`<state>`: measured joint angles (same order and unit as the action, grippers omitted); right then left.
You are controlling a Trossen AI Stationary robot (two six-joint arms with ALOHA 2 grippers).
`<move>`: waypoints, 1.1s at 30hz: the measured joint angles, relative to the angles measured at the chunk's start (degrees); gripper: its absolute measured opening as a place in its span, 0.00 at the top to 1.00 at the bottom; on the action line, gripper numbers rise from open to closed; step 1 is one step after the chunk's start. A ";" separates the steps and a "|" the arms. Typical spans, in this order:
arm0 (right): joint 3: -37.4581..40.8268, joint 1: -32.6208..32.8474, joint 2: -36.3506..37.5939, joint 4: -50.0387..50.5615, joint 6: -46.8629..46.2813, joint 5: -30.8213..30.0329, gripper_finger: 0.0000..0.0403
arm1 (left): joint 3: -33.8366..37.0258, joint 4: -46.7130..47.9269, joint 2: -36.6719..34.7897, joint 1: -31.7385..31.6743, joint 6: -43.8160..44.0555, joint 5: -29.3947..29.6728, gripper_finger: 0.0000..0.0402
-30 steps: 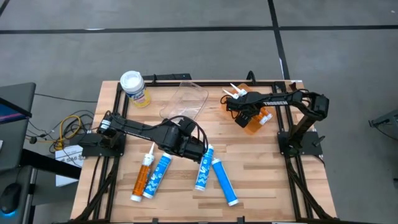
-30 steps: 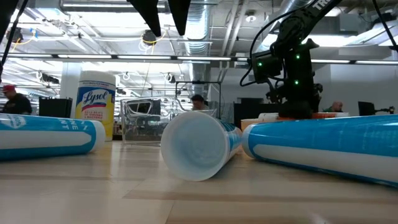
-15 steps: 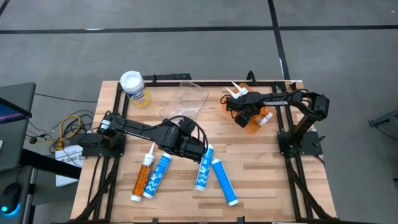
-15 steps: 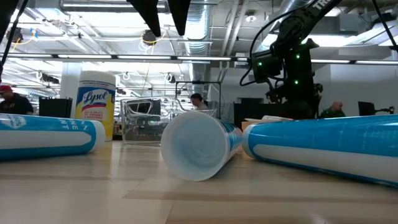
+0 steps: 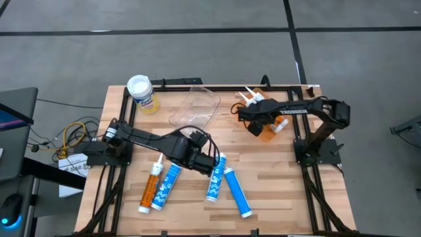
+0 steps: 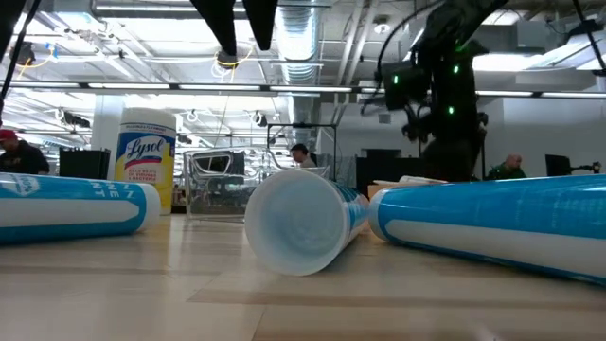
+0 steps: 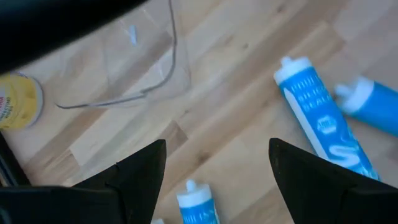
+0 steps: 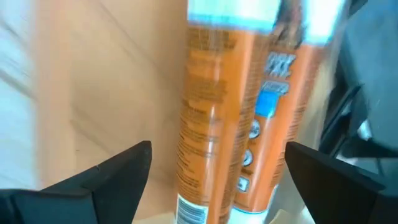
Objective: Pick & place silicon tubes, Sealant and Lysol wipes
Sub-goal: Put the orange sealant into the orange bin
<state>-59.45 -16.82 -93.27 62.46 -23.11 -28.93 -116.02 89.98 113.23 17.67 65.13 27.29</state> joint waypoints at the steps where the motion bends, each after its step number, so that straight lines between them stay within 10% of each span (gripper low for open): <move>1: -0.16 1.07 0.89 -0.65 0.00 -0.81 0.10 | 0.42 -0.07 0.00 0.18 -0.01 -0.45 0.31; 19: -0.17 16.73 30.57 0.59 -5.57 -0.58 0.11 | 30.23 -1.20 -11.35 6.24 25.38 -18.79 0.33; 33: -0.17 22.07 34.64 0.51 -9.96 -0.44 0.12 | 48.93 -15.72 -19.19 13.25 41.07 -26.78 0.34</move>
<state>-59.61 5.25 -58.63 62.97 -33.07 -29.37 -67.10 74.26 94.04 30.92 106.20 0.52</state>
